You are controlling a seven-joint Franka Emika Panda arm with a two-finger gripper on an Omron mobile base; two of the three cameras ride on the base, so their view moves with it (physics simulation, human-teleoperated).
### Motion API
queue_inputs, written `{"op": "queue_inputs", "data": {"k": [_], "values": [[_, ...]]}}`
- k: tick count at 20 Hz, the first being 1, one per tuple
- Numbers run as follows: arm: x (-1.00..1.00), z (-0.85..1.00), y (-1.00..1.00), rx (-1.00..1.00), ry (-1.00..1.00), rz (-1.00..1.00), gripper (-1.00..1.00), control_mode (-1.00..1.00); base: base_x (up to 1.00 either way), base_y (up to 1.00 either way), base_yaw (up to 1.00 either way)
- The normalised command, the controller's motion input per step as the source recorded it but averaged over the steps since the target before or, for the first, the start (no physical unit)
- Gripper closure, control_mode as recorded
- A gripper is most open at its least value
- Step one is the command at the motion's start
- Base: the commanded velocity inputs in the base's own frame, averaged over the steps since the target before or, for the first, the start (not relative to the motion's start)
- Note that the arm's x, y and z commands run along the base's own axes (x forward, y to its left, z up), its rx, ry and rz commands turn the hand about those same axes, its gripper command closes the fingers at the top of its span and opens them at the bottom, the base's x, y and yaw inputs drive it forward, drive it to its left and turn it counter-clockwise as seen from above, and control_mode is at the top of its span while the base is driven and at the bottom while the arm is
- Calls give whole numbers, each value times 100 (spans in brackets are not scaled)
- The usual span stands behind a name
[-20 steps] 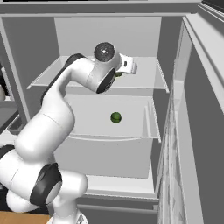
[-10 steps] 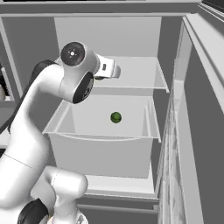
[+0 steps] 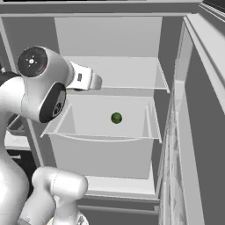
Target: Place one avocado and one chicken drumstick in each tupperware on the nearby counter, to pack two identical lunches.
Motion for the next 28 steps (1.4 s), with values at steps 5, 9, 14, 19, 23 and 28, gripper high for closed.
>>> {"op": "queue_inputs", "data": {"k": [5,9,14,19,23,28], "values": [[-100,-2,25,0,0,0,100,-100,0,0,0],[-75,-4,26,0,0,0,100,100,-25,12,0],[0,0,0,0,0,0,100,100,-100,43,-2],[0,0,0,0,0,0,100,100,-96,77,-2],[0,0,0,0,0,0,100,100,-14,100,0],[0,0,0,0,0,0,100,100,37,100,-5]]}}
